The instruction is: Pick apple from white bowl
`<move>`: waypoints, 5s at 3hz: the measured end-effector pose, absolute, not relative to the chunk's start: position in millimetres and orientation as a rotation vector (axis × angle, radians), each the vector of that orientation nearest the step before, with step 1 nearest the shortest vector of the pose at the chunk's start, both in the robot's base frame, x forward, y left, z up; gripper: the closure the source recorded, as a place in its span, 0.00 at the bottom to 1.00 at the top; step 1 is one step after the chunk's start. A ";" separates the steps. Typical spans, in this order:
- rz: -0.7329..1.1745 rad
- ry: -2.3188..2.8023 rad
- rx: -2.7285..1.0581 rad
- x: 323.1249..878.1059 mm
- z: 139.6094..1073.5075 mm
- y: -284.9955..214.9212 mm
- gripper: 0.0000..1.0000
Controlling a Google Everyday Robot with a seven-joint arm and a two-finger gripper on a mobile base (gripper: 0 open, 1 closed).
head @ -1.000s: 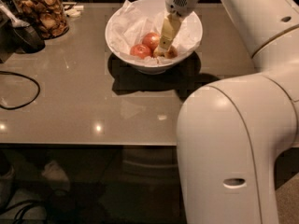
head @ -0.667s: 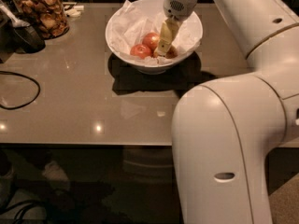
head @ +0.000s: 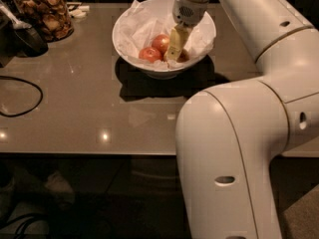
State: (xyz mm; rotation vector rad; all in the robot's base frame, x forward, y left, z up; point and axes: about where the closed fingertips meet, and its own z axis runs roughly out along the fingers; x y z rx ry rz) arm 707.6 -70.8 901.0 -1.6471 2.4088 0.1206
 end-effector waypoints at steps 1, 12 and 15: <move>0.125 2.421 -1.652 709.1 894.6 -71.4 0.31; 0.098 2.403 -1.659 708.1 892.9 -63.6 1.00; 0.034 2.325 -1.671 681.7 946.9 -54.8 1.00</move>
Offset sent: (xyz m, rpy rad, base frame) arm -0.0344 -0.0187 -0.0135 -0.0800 0.2007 0.0227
